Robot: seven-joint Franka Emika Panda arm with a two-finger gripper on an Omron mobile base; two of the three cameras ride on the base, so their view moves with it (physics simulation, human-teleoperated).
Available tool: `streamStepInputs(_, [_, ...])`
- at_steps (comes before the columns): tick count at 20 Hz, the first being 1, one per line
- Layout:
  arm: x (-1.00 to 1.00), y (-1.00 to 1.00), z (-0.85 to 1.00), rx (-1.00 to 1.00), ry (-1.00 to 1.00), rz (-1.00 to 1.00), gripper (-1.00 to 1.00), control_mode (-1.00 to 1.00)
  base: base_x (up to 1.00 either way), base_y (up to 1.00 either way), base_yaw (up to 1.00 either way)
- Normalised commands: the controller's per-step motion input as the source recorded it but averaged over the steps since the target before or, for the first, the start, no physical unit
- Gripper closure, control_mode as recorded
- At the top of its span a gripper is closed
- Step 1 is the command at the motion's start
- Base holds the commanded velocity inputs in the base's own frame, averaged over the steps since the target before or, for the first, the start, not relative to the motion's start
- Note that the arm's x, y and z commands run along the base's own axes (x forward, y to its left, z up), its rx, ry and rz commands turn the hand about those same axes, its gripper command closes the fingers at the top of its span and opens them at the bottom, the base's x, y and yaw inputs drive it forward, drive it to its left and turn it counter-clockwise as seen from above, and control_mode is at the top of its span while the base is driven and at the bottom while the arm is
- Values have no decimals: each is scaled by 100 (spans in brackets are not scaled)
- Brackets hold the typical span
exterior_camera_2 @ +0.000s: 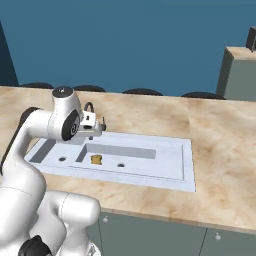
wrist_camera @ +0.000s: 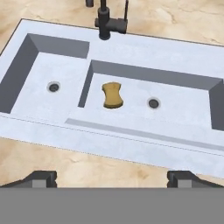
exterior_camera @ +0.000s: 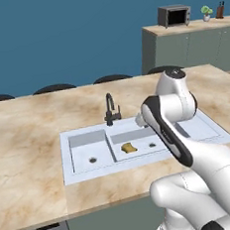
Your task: Pick up the bar soap and sponge from the sink, and place them back in the cabinet, and close the cabinet doors.
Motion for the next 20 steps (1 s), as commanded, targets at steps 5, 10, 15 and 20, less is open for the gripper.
streamStepInputs(5, [31,2,-17,0,0,0,-100,-100,0,0,0])
streamStepInputs(10, [31,4,-16,0,0,0,-100,-100,0,0,0])
streamStepInputs(15, [34,4,-15,0,0,0,-100,-100,0,0,0])
streamStepInputs(20, [34,5,-14,0,0,0,-100,-100,0,0,0])
